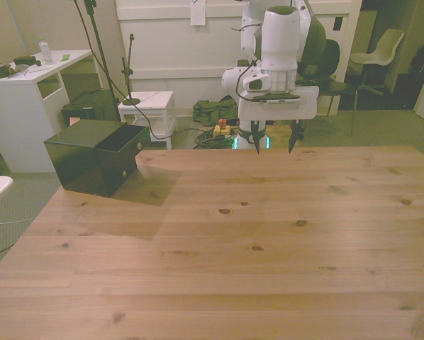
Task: Close the top drawer
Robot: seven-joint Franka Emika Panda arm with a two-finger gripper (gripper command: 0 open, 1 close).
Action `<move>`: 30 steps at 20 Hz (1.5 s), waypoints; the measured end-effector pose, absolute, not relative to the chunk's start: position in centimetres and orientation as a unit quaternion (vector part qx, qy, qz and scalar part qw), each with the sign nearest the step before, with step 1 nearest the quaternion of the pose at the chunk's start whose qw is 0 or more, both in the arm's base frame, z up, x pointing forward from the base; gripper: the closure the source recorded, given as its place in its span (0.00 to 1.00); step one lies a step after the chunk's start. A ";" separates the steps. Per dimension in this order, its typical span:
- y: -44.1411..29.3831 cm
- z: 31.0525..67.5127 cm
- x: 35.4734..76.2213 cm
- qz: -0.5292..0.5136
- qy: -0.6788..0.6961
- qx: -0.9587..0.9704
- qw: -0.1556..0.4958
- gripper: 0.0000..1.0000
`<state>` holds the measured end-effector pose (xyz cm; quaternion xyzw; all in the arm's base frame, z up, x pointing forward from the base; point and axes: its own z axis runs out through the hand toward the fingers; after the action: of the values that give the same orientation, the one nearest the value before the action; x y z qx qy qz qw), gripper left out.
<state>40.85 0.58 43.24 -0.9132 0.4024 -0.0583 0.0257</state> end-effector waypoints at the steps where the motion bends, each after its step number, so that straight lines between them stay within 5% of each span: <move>1: 0.6 43.2 40.9 -0.058 0.403 -0.913 0.026 0.00; 13: -12.2 45.5 47.3 -0.091 0.549 -0.831 0.007 0.00; 30: -25.4 46.3 42.1 -0.047 0.613 -0.789 -0.009 0.00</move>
<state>42.09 -25.42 46.34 -0.7888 0.6127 -0.0470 -0.0093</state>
